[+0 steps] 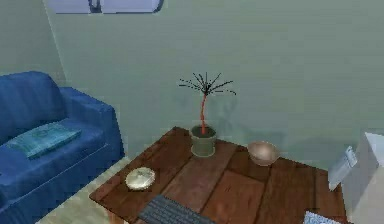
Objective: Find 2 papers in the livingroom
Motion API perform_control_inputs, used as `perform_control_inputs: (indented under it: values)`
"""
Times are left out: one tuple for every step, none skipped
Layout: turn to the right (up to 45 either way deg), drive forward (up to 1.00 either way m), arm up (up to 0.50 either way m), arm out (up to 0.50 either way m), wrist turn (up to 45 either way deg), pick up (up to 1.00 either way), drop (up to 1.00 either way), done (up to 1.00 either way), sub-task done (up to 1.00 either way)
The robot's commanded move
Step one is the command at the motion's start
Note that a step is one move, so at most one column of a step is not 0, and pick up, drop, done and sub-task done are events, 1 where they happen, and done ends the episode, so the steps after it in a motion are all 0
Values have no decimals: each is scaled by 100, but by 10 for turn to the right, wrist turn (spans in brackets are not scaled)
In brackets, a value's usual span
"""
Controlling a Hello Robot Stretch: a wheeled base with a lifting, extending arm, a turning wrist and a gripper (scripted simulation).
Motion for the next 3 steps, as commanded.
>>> perform_control_inputs:
  values:
    - [-450,0,0,0,0,0,0,0,0]
    - [-450,0,0,0,0,0,0,0,0]
    - [-120,0,0,0,0,0,0,0,0]
